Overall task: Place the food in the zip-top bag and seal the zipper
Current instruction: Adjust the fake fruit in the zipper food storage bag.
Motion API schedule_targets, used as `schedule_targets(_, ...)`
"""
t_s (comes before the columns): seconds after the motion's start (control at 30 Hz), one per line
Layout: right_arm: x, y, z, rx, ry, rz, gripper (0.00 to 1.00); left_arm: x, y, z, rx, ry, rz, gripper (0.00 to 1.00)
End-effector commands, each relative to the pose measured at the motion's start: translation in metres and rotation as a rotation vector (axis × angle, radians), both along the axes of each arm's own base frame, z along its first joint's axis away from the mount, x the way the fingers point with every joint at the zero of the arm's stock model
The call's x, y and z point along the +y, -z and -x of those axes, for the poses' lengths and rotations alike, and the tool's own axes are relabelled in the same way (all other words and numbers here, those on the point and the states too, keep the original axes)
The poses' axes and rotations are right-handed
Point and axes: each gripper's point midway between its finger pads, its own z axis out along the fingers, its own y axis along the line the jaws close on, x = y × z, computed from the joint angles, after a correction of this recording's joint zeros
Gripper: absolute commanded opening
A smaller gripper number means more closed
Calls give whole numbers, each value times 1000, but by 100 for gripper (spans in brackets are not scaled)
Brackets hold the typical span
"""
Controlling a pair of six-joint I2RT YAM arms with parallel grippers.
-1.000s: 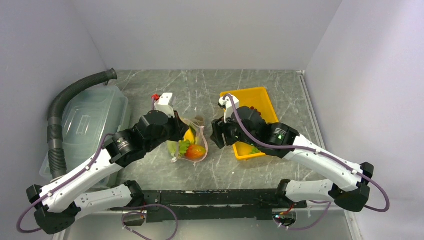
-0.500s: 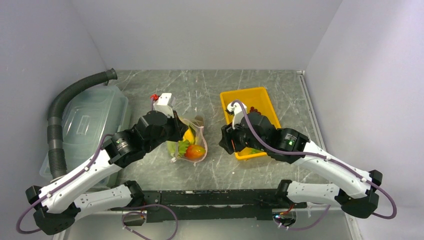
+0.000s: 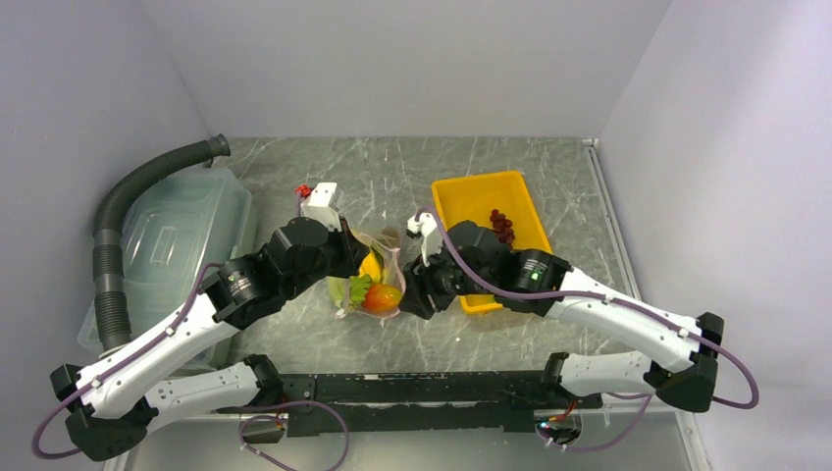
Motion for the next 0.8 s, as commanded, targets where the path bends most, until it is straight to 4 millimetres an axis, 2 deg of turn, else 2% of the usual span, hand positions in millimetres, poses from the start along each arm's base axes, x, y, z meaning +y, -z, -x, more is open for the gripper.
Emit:
schedule_targets(0.0, 25, -25, -5, -47, -35, -78, 56, 3, -12, -1, -36, -11, 27, 0)
schedule_targets(0.17, 37, -20, -17, -71, -10, -41, 62, 3, -12, 0, -34, -10, 29, 0)
schedule_targets(0.33, 43, -15, -28, -89, 19, -11, 64, 6, -13, 1, -40, -15, 32, 0)
schedule_targets(0.6, 44, 16, -46, -105, 74, 94, 65, 9, -16, 2, -45, -17, 39, 0)
schedule_targets(0.77, 43, 32, -49, -102, 86, 136, 65, 9, -16, 2, -47, -18, 35, 0)
